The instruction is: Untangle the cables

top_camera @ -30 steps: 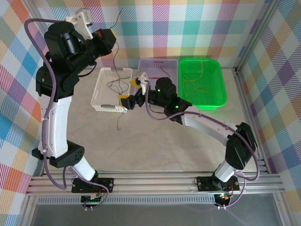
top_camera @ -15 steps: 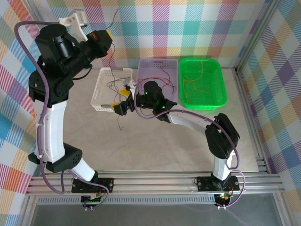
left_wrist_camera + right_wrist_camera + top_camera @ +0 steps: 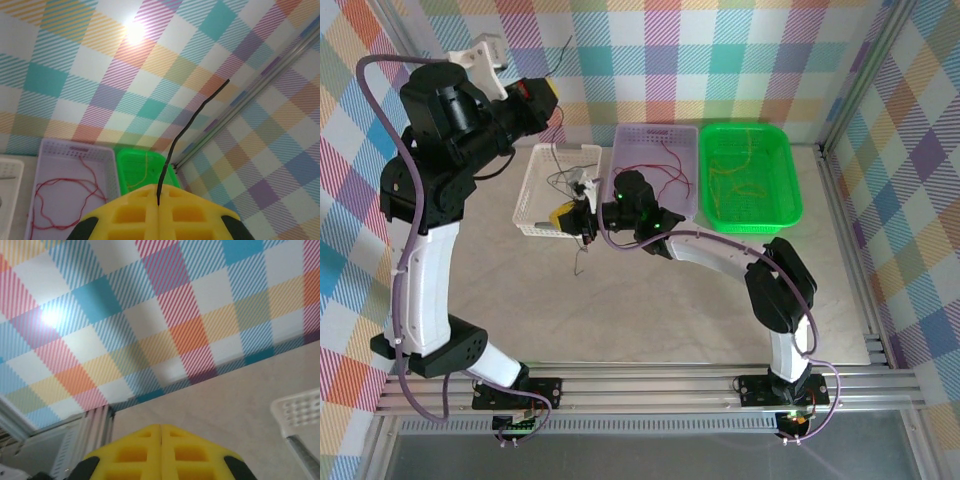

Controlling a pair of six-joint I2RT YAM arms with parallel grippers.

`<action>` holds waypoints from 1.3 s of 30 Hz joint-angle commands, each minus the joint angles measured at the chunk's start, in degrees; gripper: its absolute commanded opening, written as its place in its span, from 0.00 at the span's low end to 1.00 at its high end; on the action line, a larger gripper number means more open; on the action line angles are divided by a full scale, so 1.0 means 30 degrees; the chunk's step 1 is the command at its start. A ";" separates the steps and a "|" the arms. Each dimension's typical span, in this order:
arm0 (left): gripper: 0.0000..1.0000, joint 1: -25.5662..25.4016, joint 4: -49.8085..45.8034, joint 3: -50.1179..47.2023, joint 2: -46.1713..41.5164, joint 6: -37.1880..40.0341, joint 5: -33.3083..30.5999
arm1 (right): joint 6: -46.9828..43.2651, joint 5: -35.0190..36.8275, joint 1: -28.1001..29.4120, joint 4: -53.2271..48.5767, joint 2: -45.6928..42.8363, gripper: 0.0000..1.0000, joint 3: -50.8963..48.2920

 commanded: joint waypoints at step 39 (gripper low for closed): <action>1.00 0.1174 0.2706 -2.4977 -1.7244 0.1614 -0.9506 | 0.1464 -0.4438 -0.1842 -1.3721 0.8781 0.00 2.6405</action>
